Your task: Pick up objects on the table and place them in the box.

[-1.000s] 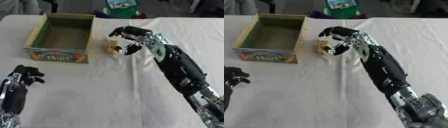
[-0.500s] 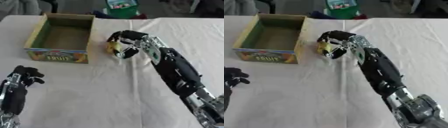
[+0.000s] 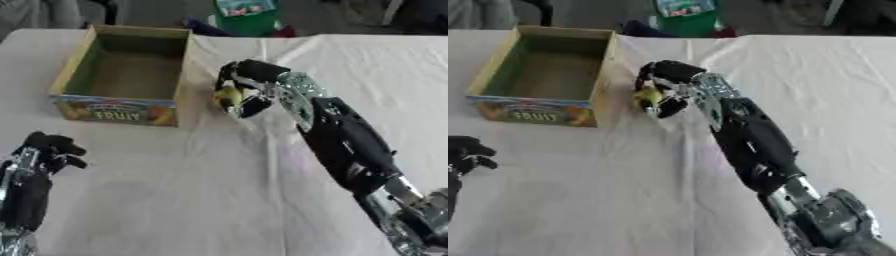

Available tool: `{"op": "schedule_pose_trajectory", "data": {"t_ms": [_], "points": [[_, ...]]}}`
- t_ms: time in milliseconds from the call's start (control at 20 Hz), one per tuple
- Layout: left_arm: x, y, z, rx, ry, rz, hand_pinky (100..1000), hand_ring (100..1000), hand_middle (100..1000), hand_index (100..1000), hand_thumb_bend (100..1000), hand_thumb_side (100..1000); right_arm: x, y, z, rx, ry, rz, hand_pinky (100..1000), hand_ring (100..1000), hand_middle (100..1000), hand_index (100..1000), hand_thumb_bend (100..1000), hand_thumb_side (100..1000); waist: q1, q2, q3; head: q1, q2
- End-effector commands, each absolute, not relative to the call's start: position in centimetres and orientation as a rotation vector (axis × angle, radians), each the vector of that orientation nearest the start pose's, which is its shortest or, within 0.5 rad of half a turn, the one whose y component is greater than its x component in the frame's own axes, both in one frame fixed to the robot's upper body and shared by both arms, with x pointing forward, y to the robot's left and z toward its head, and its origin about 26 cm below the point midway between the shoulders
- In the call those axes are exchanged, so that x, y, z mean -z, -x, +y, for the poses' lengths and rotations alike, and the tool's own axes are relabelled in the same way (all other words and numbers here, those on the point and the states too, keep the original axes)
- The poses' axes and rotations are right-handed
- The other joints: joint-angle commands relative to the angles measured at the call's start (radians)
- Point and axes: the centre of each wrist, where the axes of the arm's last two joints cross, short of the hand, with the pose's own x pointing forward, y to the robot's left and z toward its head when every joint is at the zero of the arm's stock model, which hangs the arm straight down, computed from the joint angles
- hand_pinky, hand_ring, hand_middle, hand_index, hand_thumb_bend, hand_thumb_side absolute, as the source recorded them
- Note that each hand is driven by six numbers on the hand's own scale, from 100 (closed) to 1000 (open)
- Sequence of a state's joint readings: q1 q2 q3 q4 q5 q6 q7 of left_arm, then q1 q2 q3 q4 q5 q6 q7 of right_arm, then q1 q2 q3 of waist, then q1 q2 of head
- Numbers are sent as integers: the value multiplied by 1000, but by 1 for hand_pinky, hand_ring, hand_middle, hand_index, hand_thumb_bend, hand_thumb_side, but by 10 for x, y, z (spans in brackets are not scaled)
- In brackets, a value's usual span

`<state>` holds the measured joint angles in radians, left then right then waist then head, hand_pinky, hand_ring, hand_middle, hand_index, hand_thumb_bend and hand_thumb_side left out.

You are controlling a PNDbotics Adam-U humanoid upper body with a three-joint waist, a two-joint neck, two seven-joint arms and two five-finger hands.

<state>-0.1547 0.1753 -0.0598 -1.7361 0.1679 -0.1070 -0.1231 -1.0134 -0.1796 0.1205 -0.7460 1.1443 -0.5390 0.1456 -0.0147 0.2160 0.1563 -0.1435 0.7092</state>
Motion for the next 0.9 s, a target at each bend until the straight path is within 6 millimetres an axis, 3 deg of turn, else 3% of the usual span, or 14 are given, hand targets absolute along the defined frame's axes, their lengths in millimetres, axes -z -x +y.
{"op": "schedule_pose_trajectory", "data": {"t_ms": [50,300,550,900], "points": [[-87,-310,244,248,207,-1990,507,583,490,610,100,796,-159,-495,-178,-1724,778,-1861,311,229,374,500,100,211,4,-14,1,-1,-15],[-87,-310,245,248,204,-1991,507,583,490,610,100,794,-180,-497,-183,-1632,818,-2002,277,205,330,456,100,202,1,-17,-1,1,-17],[-86,-310,246,248,204,-1988,506,582,490,610,100,790,-215,-495,-182,-1565,817,-2133,270,202,308,452,100,198,-2,-25,5,0,-17],[-88,-311,242,263,225,-1989,507,582,489,609,100,783,-254,-493,-172,-1490,797,-2239,274,202,307,451,100,203,-7,-37,51,-18,-25]]}}
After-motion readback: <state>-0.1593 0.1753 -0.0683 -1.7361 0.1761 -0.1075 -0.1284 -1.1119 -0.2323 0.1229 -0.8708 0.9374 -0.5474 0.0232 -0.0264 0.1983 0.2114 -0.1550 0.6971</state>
